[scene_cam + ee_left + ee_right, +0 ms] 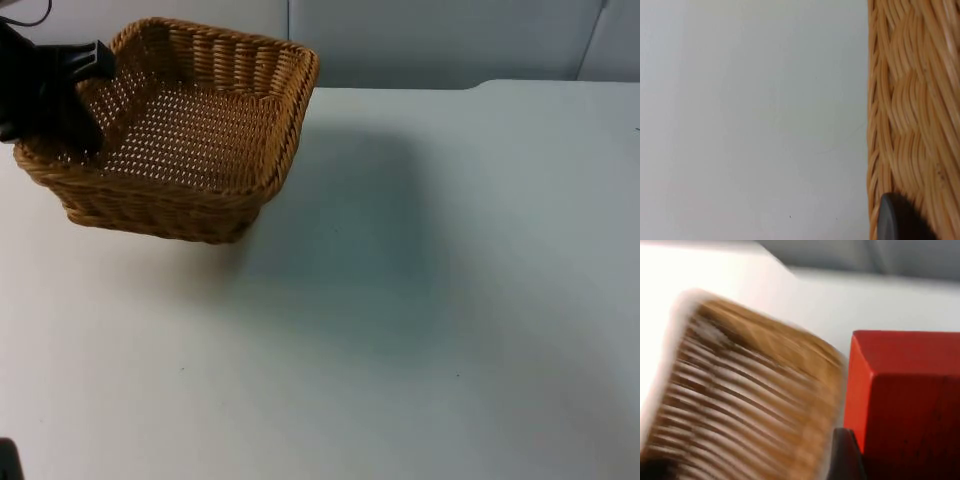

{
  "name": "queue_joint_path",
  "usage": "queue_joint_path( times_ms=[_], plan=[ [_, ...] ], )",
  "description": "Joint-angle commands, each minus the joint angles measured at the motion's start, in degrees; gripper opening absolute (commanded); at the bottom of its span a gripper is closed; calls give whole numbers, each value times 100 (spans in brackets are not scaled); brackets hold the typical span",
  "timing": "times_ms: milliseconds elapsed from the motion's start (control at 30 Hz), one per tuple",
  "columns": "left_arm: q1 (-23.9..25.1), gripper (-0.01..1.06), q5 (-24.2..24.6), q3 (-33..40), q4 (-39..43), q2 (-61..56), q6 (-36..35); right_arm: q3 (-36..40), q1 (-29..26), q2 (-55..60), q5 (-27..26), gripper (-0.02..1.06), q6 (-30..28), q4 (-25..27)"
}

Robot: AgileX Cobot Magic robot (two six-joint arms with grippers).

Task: Pick up the basket with the left hand and place the cube into the basket with the right hand.

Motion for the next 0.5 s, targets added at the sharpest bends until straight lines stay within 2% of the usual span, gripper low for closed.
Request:
queue_joint_path(
  times_ms=[0,133,233,333,467],
  plan=[
    [-29,0,-33,5,-153,-49,-9,-479,189,-70,-215,0,-318,782],
    [-29,0,-33,5,-153,-49,-9,-605,601,-59,-504,0,-493,688],
    [-29,0,-33,5,-153,-49,-9,-591,1077,122,-564,0,-573,47],
    [-29,0,-62,5,-165,-49,-9,-591,1310,307,-588,0,-487,-259],
    [-29,0,-150,5,-153,-49,-9,-591,1448,673,-610,0,-225,-250]
  ],
)
